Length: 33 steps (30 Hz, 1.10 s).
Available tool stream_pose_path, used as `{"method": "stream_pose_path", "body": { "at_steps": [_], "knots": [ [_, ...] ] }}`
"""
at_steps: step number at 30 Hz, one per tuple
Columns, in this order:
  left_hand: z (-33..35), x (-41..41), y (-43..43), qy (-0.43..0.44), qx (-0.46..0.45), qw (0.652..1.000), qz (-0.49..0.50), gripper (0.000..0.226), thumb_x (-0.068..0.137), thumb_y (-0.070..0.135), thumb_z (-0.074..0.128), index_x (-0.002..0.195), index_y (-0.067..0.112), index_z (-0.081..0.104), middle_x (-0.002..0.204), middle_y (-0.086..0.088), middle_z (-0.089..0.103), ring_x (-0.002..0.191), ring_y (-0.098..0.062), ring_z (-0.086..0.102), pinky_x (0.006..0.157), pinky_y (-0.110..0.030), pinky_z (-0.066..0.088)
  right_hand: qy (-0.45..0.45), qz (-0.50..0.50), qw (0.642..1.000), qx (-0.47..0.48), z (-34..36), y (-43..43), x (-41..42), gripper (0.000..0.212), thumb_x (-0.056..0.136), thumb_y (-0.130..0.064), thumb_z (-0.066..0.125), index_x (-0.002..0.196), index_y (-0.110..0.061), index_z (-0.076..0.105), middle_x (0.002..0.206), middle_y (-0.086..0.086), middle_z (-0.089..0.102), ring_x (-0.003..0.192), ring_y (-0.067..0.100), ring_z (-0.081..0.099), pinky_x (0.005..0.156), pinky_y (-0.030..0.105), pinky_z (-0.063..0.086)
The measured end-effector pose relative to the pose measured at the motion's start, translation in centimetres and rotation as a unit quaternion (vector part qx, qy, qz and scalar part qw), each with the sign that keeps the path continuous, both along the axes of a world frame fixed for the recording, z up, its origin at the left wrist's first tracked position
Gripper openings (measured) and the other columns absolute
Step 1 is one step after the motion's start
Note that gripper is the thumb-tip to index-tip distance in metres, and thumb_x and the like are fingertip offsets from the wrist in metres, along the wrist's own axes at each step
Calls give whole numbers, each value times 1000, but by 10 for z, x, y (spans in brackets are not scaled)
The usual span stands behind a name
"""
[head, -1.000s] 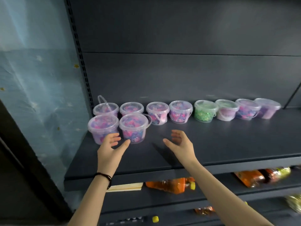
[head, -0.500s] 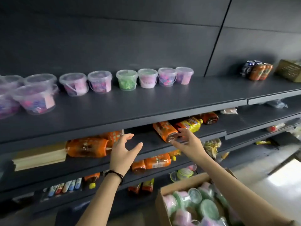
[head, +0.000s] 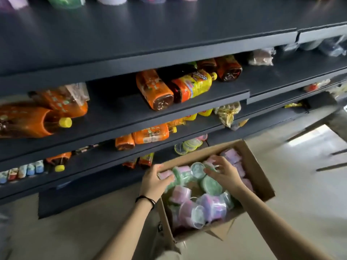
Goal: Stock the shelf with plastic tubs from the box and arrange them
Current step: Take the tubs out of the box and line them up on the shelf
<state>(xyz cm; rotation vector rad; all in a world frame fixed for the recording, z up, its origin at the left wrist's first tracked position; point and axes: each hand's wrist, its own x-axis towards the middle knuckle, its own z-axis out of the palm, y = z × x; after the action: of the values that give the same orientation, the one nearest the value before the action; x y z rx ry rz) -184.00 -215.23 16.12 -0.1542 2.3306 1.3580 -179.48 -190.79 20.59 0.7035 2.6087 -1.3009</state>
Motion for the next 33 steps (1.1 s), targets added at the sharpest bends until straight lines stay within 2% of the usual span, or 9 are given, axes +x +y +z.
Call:
{"method": "stream_pose_path", "body": {
  "at_steps": [2, 5, 8, 11, 18, 21, 24, 29, 33],
  "knots": [
    [-34, 8, 19, -53, 4, 999, 11, 45, 71, 44, 78, 108, 32, 55, 109, 10, 54, 106, -17, 56, 81, -29, 46, -24, -17, 1000, -8, -32, 14, 10, 36, 74, -24, 83, 95, -33, 55, 94, -9, 64, 88, 11, 62, 80, 24, 48],
    [-81, 21, 43, -126, 37, 990, 57, 58, 63, 44, 75, 111, 23, 52, 122, -4, 53, 116, -26, 53, 96, -33, 44, -66, -29, 997, -16, -85, 37, 26, 38, 70, -24, 85, 91, -36, 57, 93, -17, 65, 86, -2, 61, 71, 11, 46],
    [-128, 30, 61, -162, 23, 982, 89, 52, 74, 29, 81, 116, 15, 53, 124, -7, 53, 114, -24, 52, 94, -31, 44, -122, -30, 992, -11, -139, 62, 39, 46, 70, -29, 85, 109, -22, 60, 101, -6, 65, 89, 9, 62, 76, 20, 46],
    [-166, 30, 84, -174, 4, 979, 109, 62, 77, 27, 79, 130, 15, 49, 130, -6, 53, 115, -21, 52, 100, -34, 43, -144, -20, 989, 7, -185, 90, 37, 57, 70, -32, 85, 117, -15, 58, 108, 2, 63, 97, 20, 60, 78, 28, 46],
    [-226, 0, 161, -66, -28, 985, 158, 90, 64, 33, 88, 139, 9, 44, 135, -14, 49, 127, -27, 45, 108, -43, 36, -160, 18, 986, 33, -281, 140, 9, 70, 67, -33, 86, 125, -10, 53, 119, 8, 53, 114, 24, 46, 85, 24, 34],
    [-253, -9, 181, -2, -72, 988, 137, 95, 63, 21, 90, 142, 5, 39, 143, -15, 41, 135, -28, 35, 113, -38, 25, -196, -4, 981, 4, -309, 143, 3, 88, 62, -38, 88, 133, -13, 44, 130, 11, 43, 123, 27, 39, 101, 36, 37],
    [-274, -13, 183, 12, -128, 984, 126, 100, 60, 24, 91, 142, 5, 38, 143, -16, 40, 135, -31, 34, 112, -36, 23, -247, -46, 968, 5, -328, 129, 0, 110, 55, -52, 87, 142, -18, 29, 138, 9, 33, 131, 32, 32, 109, 45, 32],
    [-300, -28, 174, 20, -254, 965, 55, 113, 54, 44, 91, 145, 10, 34, 147, -10, 42, 136, -29, 35, 108, -33, 16, -260, -72, 961, 67, -348, 111, 4, 130, 41, -58, 88, 141, -25, 12, 139, 4, 29, 129, 33, 36, 104, 47, 30],
    [-308, -35, 160, 40, -322, 945, -42, 115, 53, 47, 90, 146, 16, 30, 148, -6, 39, 134, -26, 36, 109, -35, 19, -268, -56, 957, 100, -353, 111, 2, 127, 41, -57, 86, 138, -29, 9, 136, 6, 33, 124, 37, 42, 100, 46, 33]
  ]
}}
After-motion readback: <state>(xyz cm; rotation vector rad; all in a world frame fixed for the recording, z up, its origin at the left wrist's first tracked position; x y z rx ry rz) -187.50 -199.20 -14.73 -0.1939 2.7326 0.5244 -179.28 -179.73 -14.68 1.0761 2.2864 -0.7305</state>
